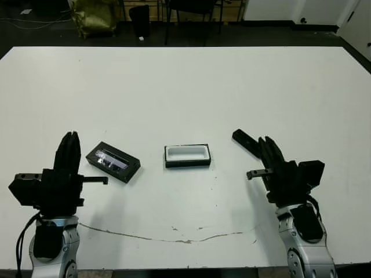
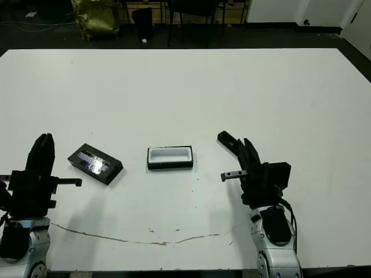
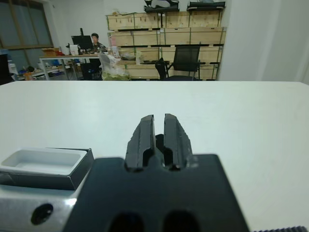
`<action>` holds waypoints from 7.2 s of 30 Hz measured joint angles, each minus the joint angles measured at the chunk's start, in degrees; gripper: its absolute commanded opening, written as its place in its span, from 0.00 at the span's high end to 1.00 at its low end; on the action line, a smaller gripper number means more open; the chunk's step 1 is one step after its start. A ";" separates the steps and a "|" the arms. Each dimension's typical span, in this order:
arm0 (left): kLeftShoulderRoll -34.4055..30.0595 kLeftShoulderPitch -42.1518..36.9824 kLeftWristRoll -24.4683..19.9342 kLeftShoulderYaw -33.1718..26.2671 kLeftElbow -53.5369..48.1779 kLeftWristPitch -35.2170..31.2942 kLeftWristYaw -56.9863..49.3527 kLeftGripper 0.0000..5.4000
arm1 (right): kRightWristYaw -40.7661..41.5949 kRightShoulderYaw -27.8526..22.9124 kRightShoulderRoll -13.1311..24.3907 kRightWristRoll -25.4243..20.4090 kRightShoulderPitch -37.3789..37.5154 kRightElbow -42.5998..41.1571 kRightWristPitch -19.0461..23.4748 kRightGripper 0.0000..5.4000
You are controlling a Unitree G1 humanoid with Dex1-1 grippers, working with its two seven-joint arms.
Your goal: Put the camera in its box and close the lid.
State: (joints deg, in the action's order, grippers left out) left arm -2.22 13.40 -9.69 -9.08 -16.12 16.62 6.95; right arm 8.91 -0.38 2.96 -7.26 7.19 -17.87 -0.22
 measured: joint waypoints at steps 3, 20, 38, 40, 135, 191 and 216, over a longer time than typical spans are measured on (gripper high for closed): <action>0.09 0.10 0.44 0.09 -0.08 0.00 -0.24 1.00 | 0.31 -0.40 0.57 -0.37 -0.43 -1.08 1.01 1.00; 0.05 -0.08 -0.77 0.48 -0.89 -1.46 0.12 1.00 | 4.52 -4.18 6.77 -3.81 -6.98 -1.81 4.13 1.00; -0.03 -0.52 -0.42 0.38 -0.15 -0.20 0.59 1.00 | 15.24 -5.08 18.00 -4.16 -15.43 7.61 9.27 0.41; -0.03 -0.49 -0.44 0.42 -0.48 -0.56 0.59 1.00 | 16.00 -5.03 18.46 -4.14 -15.77 8.31 9.32 0.33; -0.02 0.38 -0.76 0.72 -3.38 -5.95 0.18 1.00 | 37.17 7.83 28.16 -1.04 -33.69 29.85 35.37 0.00; 0.16 0.40 0.65 0.92 -3.17 -5.83 -1.59 1.00 | 38.02 1.56 26.65 -7.71 -40.36 27.43 37.79 0.88; 0.28 1.21 0.64 1.48 -3.23 -5.95 -2.02 1.00 | 53.08 21.93 23.71 -1.99 -61.23 30.23 36.38 0.88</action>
State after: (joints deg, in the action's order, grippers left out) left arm -1.94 14.60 -9.05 -7.60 -19.35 10.67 4.93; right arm 61.99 21.54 26.67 -9.24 -54.03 12.36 36.16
